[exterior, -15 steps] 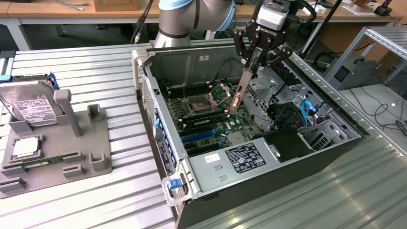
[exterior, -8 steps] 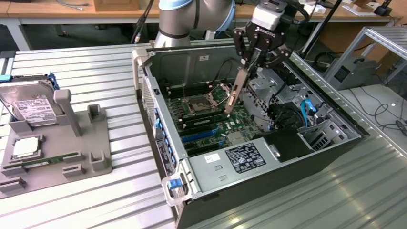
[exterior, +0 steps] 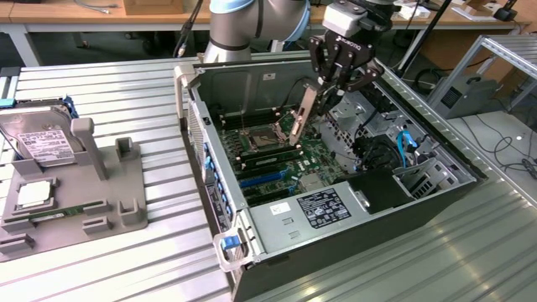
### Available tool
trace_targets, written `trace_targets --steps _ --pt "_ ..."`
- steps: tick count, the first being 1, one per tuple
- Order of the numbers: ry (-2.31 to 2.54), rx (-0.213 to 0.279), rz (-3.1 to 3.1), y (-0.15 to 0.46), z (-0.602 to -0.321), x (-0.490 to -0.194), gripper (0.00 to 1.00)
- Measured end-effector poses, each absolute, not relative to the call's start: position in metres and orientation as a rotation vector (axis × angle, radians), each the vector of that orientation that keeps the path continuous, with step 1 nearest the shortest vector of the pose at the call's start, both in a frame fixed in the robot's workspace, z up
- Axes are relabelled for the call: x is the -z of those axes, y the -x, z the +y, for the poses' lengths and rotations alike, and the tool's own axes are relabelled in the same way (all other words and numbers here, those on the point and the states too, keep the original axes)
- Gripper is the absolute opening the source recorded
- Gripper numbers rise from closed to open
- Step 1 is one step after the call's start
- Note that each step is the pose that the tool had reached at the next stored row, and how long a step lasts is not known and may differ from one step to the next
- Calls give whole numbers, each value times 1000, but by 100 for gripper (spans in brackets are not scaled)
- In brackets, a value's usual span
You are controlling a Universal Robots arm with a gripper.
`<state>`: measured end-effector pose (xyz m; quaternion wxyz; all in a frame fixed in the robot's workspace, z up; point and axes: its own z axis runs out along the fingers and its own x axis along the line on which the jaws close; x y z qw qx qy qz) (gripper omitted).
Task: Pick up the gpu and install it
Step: 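Insert the gpu into the slot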
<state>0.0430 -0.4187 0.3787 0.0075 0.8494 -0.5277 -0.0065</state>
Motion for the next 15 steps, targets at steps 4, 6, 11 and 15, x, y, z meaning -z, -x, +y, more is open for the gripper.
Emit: trace_targets --steps 4,6,11,15 --pt "-2544 22 -1818 -43 -419 -378 27" --pt "-2487 23 -1896 -43 -419 -378 27" --pt "-2382 24 -2028 -43 -419 -377 27" --pt "-2280 28 -2147 -43 -419 -376 27"
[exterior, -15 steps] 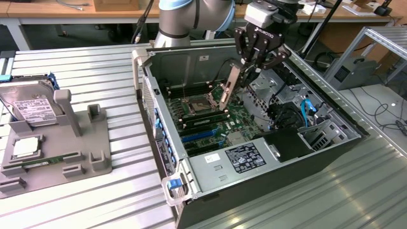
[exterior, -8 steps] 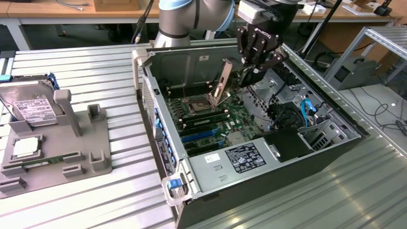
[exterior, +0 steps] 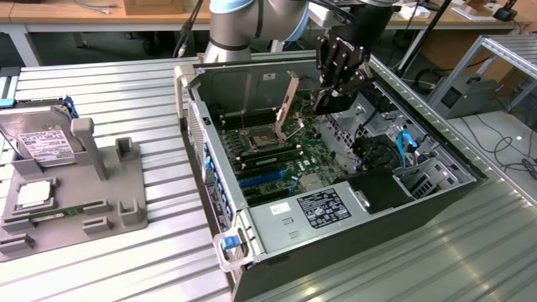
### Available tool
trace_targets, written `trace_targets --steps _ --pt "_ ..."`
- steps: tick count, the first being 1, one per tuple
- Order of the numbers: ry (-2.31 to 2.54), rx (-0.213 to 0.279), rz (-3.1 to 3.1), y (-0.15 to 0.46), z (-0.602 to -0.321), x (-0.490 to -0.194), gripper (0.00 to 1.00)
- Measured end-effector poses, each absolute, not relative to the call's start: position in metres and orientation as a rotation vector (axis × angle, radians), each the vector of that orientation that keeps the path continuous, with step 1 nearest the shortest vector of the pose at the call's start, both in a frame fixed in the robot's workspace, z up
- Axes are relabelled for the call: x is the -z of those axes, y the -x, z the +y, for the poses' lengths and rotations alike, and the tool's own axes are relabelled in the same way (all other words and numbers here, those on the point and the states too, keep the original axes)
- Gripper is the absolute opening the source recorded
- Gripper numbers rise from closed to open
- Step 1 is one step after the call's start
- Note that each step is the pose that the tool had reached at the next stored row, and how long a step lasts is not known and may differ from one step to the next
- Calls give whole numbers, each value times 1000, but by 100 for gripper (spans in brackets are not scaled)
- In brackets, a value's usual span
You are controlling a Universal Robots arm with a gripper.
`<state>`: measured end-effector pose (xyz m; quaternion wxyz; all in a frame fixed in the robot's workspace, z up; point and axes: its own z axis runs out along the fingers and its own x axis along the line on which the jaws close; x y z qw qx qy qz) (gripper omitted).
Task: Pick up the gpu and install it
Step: 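Insert the gpu into the slot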
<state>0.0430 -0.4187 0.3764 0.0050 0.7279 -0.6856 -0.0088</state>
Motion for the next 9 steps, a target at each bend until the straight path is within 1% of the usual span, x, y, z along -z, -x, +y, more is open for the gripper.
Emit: trace_targets --steps 5,9 --pt "-2281 26 -2148 -43 -419 -376 27" --pt "-2300 -18 -2166 -43 -419 -376 27"
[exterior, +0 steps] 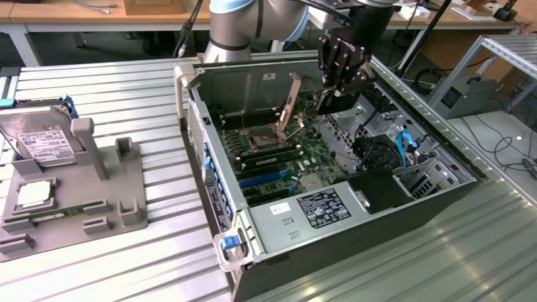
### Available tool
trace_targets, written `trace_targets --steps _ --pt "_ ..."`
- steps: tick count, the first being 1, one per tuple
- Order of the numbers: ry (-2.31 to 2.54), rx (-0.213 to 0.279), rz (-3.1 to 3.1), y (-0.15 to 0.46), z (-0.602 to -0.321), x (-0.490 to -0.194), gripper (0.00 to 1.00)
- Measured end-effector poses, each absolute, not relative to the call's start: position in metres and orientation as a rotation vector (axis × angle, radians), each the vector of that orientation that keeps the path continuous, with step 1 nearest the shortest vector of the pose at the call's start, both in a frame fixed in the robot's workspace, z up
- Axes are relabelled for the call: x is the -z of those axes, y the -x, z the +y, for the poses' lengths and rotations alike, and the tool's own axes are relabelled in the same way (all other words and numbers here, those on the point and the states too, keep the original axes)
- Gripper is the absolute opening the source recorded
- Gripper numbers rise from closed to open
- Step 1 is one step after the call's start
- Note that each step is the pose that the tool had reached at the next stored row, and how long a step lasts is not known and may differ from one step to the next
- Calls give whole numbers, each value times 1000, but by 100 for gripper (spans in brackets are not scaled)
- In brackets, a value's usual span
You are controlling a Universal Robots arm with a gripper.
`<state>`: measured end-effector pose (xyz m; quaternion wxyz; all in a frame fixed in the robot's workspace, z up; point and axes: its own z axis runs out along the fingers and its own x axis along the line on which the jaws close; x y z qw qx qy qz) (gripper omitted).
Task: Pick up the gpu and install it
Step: 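Insert the gpu into the slot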
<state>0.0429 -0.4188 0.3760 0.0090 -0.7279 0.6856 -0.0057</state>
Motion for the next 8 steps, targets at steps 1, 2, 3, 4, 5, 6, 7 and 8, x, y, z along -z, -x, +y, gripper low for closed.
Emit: trace_targets --steps 1,2,3,4,5,6,7,8 --pt "2271 25 2139 -43 -419 -376 27" --pt "2264 40 2132 -43 -419 -376 27" --pt "2261 46 2130 -43 -419 -376 27" --pt "2261 46 2130 -43 -419 -376 27" --pt "2261 46 2130 -43 -419 -376 27" --pt "2261 46 2130 -43 -419 -376 27" --pt "2261 46 2130 -43 -419 -376 27" --pt "2261 46 2130 -43 -419 -376 27"
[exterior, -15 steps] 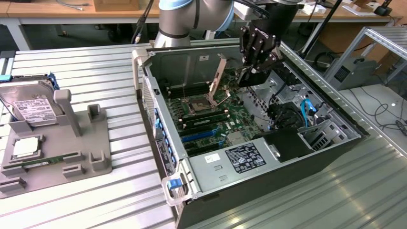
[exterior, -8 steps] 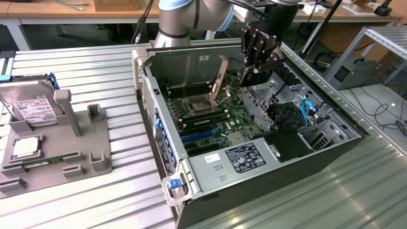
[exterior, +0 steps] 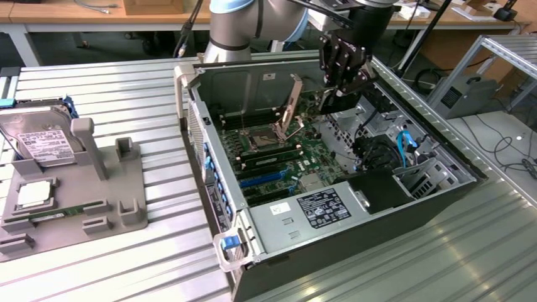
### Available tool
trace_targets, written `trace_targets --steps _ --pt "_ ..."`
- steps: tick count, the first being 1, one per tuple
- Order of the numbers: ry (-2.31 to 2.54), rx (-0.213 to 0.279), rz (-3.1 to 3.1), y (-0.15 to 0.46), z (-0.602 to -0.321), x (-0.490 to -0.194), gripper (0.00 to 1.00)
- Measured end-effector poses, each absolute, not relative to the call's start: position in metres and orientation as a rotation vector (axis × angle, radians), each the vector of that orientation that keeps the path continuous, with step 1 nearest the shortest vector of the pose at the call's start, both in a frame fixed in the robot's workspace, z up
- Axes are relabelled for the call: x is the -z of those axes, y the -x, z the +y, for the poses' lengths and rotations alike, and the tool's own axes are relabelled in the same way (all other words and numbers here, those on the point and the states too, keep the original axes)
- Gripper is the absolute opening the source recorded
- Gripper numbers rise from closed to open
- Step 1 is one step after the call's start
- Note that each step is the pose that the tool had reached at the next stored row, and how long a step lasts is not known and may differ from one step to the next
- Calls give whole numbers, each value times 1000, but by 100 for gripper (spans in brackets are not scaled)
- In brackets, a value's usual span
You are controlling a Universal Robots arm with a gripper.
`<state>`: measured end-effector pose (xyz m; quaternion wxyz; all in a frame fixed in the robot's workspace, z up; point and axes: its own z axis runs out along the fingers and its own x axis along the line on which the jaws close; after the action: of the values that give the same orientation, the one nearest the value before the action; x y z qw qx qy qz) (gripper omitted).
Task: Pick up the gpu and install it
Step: 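Insert the gpu into the slot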
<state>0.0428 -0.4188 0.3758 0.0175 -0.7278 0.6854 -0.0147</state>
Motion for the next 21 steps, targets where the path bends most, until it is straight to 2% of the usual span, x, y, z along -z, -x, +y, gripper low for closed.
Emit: trace_targets --steps 21 --pt "2216 47 2178 -31 -419 -367 27"
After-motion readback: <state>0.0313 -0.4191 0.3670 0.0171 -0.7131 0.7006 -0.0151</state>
